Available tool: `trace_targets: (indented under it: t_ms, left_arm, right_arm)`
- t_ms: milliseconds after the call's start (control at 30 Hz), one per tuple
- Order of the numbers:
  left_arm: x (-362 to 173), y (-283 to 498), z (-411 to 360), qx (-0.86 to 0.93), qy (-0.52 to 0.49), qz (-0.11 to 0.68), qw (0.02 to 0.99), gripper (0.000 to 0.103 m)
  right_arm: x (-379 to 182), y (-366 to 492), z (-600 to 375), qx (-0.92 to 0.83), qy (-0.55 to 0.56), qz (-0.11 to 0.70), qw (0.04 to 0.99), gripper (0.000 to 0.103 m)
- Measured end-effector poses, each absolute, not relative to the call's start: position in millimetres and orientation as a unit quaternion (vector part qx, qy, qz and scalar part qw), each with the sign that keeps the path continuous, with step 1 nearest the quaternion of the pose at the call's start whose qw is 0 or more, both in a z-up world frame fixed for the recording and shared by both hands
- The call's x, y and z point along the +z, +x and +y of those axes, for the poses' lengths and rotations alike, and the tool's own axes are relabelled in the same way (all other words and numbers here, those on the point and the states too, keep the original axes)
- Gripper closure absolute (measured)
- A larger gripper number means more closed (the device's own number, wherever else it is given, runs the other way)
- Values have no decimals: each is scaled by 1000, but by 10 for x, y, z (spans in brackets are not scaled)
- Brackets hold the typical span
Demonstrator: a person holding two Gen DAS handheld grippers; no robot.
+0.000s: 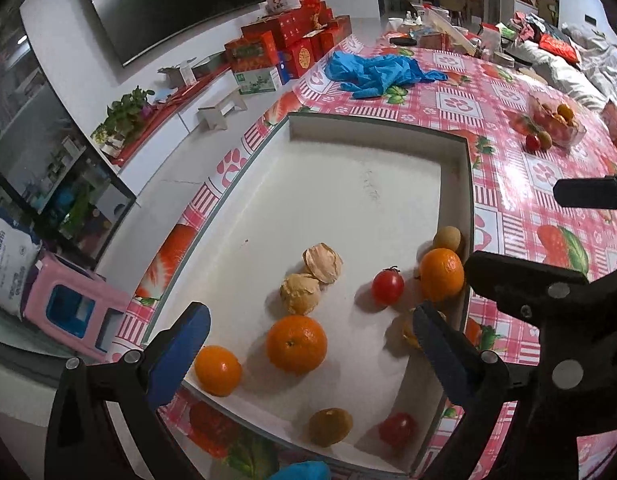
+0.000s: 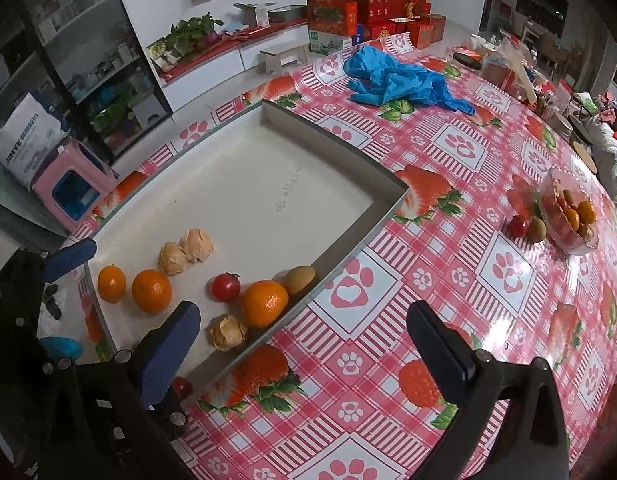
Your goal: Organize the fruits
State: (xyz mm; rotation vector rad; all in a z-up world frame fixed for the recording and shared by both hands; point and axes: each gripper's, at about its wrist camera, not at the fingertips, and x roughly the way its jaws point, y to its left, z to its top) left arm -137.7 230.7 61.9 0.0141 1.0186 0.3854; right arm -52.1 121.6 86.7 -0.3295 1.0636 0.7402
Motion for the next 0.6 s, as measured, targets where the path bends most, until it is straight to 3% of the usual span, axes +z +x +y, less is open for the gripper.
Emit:
trace_targets:
  t_ms: [600]
  left_arm:
    - [592, -1406, 2228, 180, 9, 493, 851, 2]
  right_arm:
    - [861, -549, 1140, 344, -153, 494, 784, 0]
